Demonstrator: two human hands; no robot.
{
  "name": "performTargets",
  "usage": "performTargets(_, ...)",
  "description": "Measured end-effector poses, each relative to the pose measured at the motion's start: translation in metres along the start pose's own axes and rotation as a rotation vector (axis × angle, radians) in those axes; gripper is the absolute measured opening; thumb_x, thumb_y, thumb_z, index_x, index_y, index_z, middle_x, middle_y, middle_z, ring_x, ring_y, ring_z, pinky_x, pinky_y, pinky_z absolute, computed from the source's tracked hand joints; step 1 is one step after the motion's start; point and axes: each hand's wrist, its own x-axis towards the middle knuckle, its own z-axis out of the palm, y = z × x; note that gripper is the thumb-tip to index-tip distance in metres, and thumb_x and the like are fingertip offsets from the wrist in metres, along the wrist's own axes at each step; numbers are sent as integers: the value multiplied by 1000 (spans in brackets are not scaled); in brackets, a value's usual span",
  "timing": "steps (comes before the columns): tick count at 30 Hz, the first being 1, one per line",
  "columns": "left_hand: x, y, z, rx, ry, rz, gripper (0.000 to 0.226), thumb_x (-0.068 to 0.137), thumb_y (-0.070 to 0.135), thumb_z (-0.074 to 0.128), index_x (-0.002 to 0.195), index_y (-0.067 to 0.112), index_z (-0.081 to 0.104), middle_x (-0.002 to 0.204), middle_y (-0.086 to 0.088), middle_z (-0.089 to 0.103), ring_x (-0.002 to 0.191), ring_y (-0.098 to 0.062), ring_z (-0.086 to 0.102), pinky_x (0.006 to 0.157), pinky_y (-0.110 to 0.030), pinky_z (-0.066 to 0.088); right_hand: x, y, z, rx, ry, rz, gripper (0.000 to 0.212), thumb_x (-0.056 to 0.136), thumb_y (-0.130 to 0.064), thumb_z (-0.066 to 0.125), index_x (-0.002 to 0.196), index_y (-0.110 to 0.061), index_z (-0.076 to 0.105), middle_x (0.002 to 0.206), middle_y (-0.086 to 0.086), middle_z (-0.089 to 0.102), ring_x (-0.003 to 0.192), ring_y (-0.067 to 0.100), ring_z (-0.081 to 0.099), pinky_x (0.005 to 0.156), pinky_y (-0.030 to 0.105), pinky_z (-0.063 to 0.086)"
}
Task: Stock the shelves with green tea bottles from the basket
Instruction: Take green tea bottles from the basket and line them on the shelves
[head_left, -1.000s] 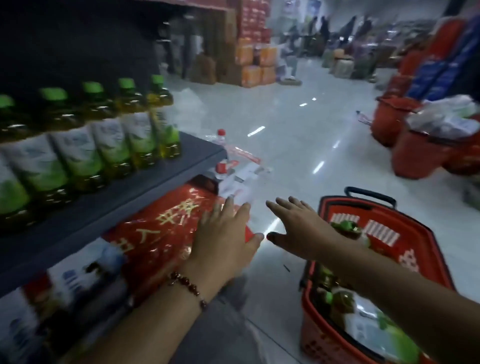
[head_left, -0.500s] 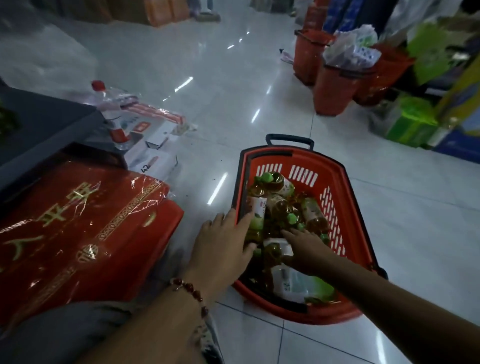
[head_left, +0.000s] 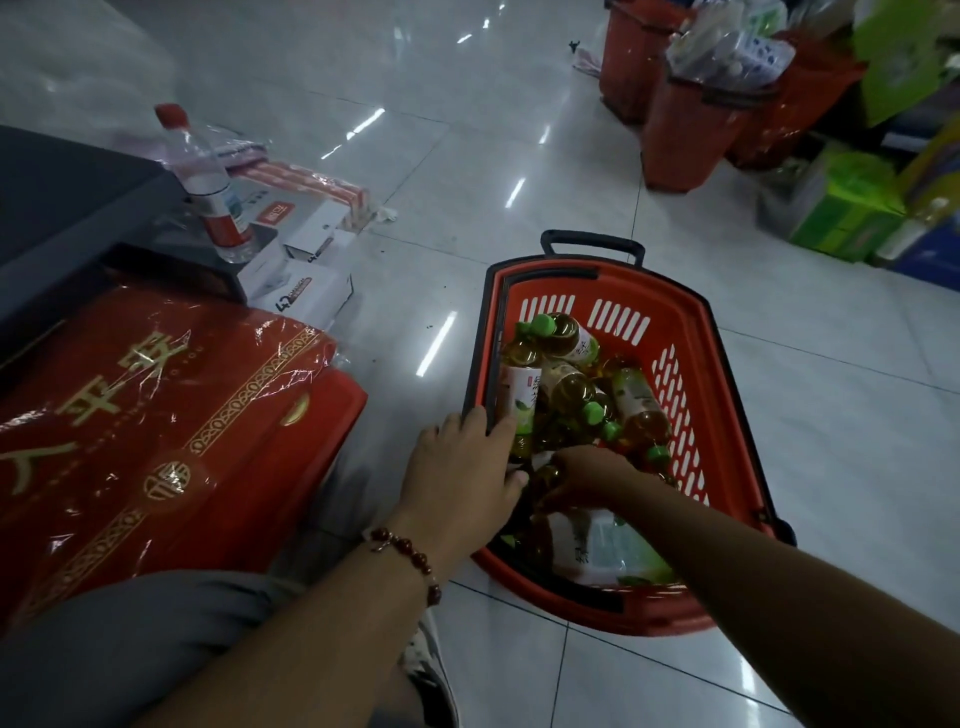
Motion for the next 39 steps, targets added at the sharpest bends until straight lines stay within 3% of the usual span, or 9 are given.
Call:
performTargets(7, -4, -4, -3, -61, 47, -13, 62, 99, 49, 47, 153, 27, 25, 148, -2, 42, 135, -20, 41, 109, -37, 36, -28, 25, -22, 460, 193, -67, 73, 86, -35, 73, 147, -13, 39, 137, 12, 56, 112, 20, 59, 82, 23, 50)
performTargets(11, -7, -1, -9, -92, 69, 5, 64, 98, 51, 48, 153, 28, 25, 145, 1, 45, 133, -18, 43, 107, -35, 38, -71, 28, -50, 945, 263, -162, 85, 78, -43, 71, 151, -16, 36, 140, 15, 51, 122, 33, 56, 97, 48, 52)
performTargets(16, -19, 3, -25, -397, -3, -6, 68, 94, 58, 52, 152, 36, 26, 145, 11, 45, 128, -10, 46, 99, -30, 40, -121, -5, -88, 1224, 196, -325, 29, 93, -44, 53, 117, -30, 60, 116, 0, 65, 110, 23, 62, 76, 31, 52)
performTargets(21, -32, 0, -49, -1122, -30, -111, 59, 78, 49, 78, 129, 44, 49, 122, 20, 63, 115, -3, 58, 94, -28, 51, -147, -56, -101, 1353, 65, -388, 70, 79, -70, 54, 134, -27, 56, 127, 7, 66, 116, 27, 64, 92, 45, 53)
performTargets(25, -46, -18, -62, -1300, 159, -119, 57, 69, 38, 86, 117, 41, 55, 110, 14, 71, 106, -6, 67, 90, -32, 56, -166, -103, -100, 1321, 41, -506, 52, 82, -71, 49, 113, -35, 69, 114, -4, 73, 110, 14, 67, 90, 33, 50)
performTargets(28, -66, -36, -77, -1435, 360, -140, 47, 78, 19, 82, 118, 29, 60, 105, 8, 73, 104, -11, 69, 80, -25, 57, -184, -135, -91, 1232, 111, -607, 52, 81, -67, 52, 124, -40, 62, 117, -15, 69, 112, 4, 64, 85, 23, 52)
performTargets(31, -90, -60, -91, -1645, 493, -218, 56, 70, 33, 83, 121, 22, 64, 110, -4, 74, 104, -24, 71, 86, -40, 59, -192, -165, -75, 1134, 132, -664, 67, 78, -52, 71, 140, -42, 48, 135, -14, 57, 123, 10, 57, 99, 34, 52)
performTargets(34, -121, -90, -108, -1874, 581, -349, 67, 68, 37, 85, 128, 16, 62, 114, -13, 72, 105, -30, 70, 92, -48, 56, -203, -207, -60, 1066, 63, -741, 55, 85, -18, 74, 135, -29, 53, 118, -6, 69, 103, 10, 69, 78, 21, 56)
performTargets(39, -205, -140, -132, -1597, 628, -468, 58, 66, 55, 78, 117, 30, 66, 107, 3, 76, 102, -20, 71, 98, -47, 52, -221, -279, -44, 1015, -35, -879, 36, 86, -13, 72, 120, -21, 65, 104, 4, 75, 92, 20, 73, 73, 24, 56)
